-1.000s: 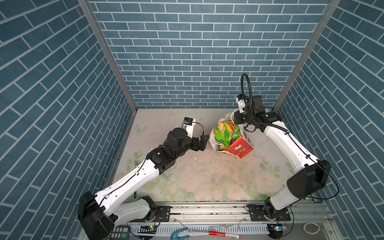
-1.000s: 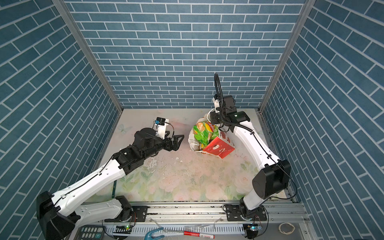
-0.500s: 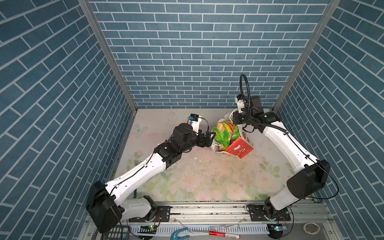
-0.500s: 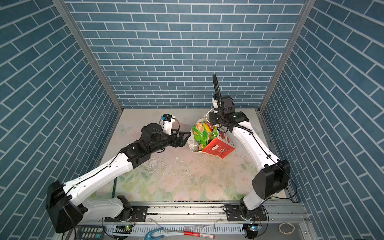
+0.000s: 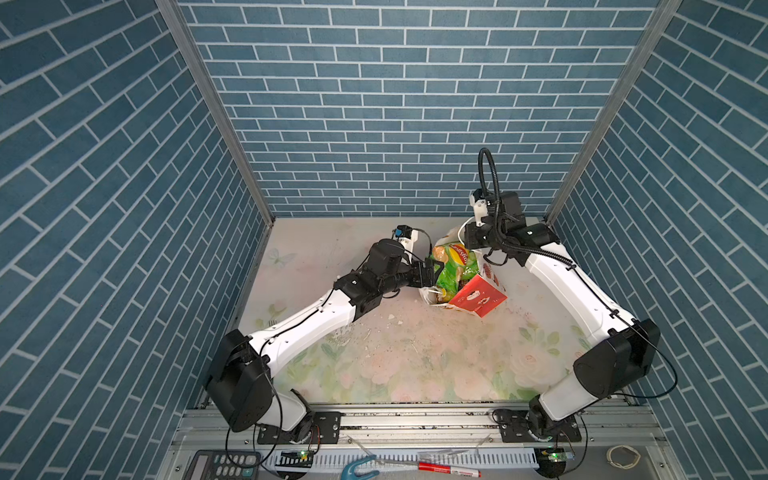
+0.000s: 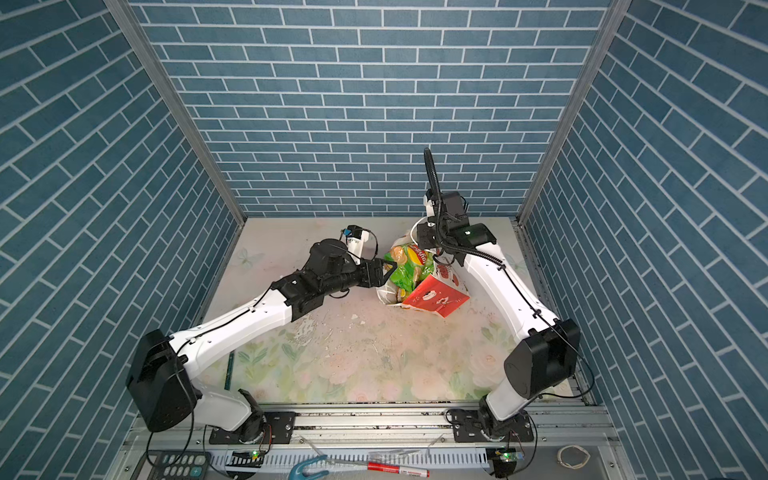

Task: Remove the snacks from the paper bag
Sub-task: 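Reach the left gripper into the tilted bag and grasp the green chip bag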

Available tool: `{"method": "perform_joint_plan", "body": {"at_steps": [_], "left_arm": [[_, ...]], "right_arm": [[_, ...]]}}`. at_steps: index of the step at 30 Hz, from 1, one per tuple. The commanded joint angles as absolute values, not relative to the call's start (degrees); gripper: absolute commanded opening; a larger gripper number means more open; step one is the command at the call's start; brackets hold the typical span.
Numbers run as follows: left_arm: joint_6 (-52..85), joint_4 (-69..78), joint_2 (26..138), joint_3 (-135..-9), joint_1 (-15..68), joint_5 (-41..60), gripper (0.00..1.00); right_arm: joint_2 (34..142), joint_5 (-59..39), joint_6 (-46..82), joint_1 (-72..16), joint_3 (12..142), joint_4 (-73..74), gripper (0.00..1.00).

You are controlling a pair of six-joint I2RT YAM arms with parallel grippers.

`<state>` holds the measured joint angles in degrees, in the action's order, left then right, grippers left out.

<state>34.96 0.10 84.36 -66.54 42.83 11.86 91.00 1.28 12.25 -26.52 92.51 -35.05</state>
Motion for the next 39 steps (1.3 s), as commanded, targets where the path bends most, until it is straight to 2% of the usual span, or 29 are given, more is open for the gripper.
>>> {"method": "perform_joint_plan", "body": {"at_steps": [1, 10, 25, 31, 34, 39], "left_arm": [[34.9, 1.5, 85.8, -69.1, 43.2, 11.5, 0.82], [33.0, -0.9, 90.6, -73.9, 43.3, 9.4, 0.76], [30.5, -3.9, 90.8, -74.1, 43.8, 3.7, 0.75], [32.4, -1.3, 92.5, -74.6, 43.8, 7.1, 0.75], [32.7, -1.2, 93.9, -75.9, 43.7, 8.7, 0.70], [32.6, -2.8, 95.7, -77.6, 43.8, 8.5, 0.69]], "right_arm": [[89.1, 1.3, 14.9, -27.1, 92.6, -30.2, 0.00], [88.8, 1.0, 15.3, -27.3, 92.0, -29.9, 0.00], [88.1, 1.0, 15.5, -27.3, 90.7, -29.2, 0.00], [88.1, 0.7, 15.7, -27.3, 90.7, -29.1, 0.00], [88.1, 0.5, 15.9, -27.4, 90.7, -29.1, 0.00], [88.0, 0.1, 16.2, -27.4, 90.7, -29.2, 0.00]]}}
